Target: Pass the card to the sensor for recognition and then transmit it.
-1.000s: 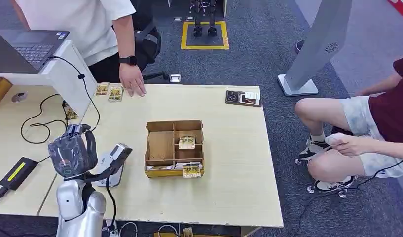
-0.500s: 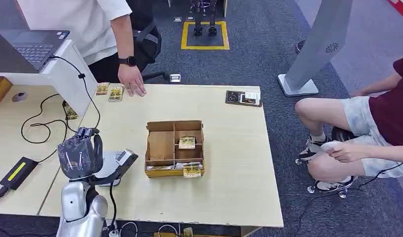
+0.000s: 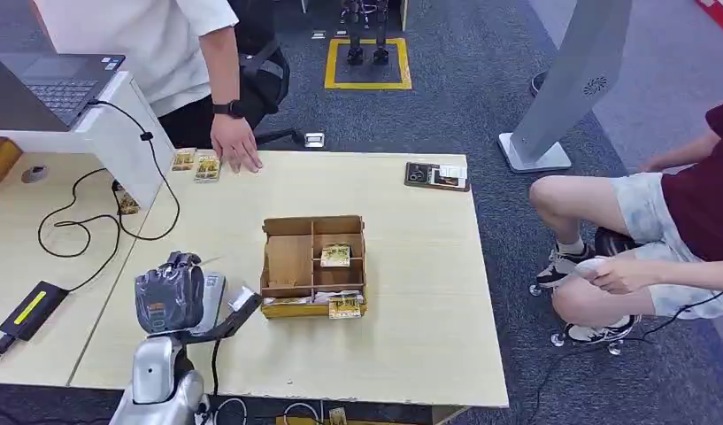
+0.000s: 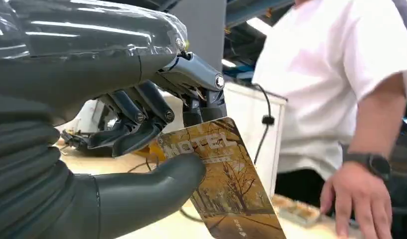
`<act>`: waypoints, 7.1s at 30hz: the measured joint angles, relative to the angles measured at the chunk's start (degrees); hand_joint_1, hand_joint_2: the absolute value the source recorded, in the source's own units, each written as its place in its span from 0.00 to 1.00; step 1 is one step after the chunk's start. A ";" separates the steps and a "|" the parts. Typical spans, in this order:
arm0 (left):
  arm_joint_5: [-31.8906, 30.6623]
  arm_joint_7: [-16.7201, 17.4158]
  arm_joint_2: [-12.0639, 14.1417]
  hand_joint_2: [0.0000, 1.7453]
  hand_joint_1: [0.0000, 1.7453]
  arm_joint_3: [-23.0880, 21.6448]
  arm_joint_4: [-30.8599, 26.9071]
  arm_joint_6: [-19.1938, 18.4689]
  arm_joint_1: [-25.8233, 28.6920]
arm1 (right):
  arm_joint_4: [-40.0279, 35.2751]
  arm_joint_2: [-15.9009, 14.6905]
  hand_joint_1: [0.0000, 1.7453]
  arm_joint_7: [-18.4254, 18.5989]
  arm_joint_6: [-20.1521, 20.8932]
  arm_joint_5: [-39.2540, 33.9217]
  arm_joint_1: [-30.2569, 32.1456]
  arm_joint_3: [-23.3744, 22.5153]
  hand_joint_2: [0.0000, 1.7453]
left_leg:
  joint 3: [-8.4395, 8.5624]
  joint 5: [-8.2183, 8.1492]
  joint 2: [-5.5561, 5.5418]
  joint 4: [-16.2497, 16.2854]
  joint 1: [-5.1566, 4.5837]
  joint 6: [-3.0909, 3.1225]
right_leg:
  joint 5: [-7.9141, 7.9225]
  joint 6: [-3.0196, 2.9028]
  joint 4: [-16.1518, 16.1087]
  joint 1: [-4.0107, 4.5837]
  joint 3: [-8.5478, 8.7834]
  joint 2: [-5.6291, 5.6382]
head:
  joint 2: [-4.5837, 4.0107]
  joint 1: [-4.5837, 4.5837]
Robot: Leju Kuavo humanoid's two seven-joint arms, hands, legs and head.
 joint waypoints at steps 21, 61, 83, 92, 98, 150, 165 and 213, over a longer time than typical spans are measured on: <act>-0.11 6.51 1.64 1.00 1.00 -4.19 14.90 0.20 -3.17 | -0.39 -0.13 0.00 0.00 0.46 0.35 0.24 -0.02 1.00 | 0.12 0.01 -0.01 -0.01 0.00 0.00 | 0.00 0.00 0.00 0.00 0.15 -0.01 | 0.00 0.00; 21.42 -37.11 -13.07 1.00 1.00 15.00 -16.31 0.28 -2.10 | -2.05 0.57 0.00 -0.79 0.00 1.81 1.35 -0.35 1.00 | 0.20 0.00 0.00 0.00 0.00 0.00 | 0.01 0.00 -0.01 0.00 0.17 0.02 | 0.00 0.00; 18.42 -35.02 -15.65 1.00 0.69 14.67 -10.09 0.15 -12.39 | 0.42 0.42 0.00 0.04 -0.63 2.60 -0.33 0.77 1.00 | 0.16 0.00 0.01 0.02 0.00 0.00 | 0.02 0.00 -0.01 0.00 0.12 0.04 | 0.00 0.00; 17.88 -34.88 -15.98 1.00 0.00 9.70 -9.40 0.15 -13.37 | 1.03 0.39 0.00 -0.37 -0.96 2.36 -0.53 1.09 1.00 | 0.10 0.00 0.00 0.02 0.00 0.00 | 0.01 0.00 -0.01 0.00 0.13 0.03 | 0.00 0.00; 25.01 -40.97 -15.93 1.00 0.00 6.75 -9.49 0.15 -13.05 | 1.22 0.39 0.00 -0.74 -1.05 1.27 -0.47 1.09 1.00 | 0.10 0.00 -0.01 0.02 0.00 0.00 | 0.02 0.00 0.00 0.00 0.13 0.02 | 0.00 0.00; 17.35 -26.26 9.59 1.00 0.00 -27.08 -15.51 0.17 8.98 | -7.50 2.91 0.00 -4.09 3.82 2.16 2.49 -7.43 1.00 | 0.08 0.00 -0.01 -0.01 0.00 0.01 | -0.01 0.00 -0.02 0.00 0.10 -0.02 | 0.00 0.02; 7.41 -13.86 6.23 1.00 0.00 -28.13 -12.68 0.22 6.66 | -4.13 1.84 0.00 -3.43 1.64 2.62 1.50 -7.43 1.00 | 0.08 0.00 -0.01 -0.01 0.00 0.00 | 0.00 0.01 -0.02 0.00 0.10 0.00 | 0.00 -0.02; 0.70 8.66 5.55 1.00 0.00 -26.86 -10.69 -6.38 8.85 | -10.47 4.57 0.00 -0.35 4.44 2.62 2.52 -7.39 1.00 | 0.07 0.00 -0.02 -0.01 0.00 0.00 | -0.01 0.01 -0.02 0.00 0.11 -0.02 | 0.00 0.02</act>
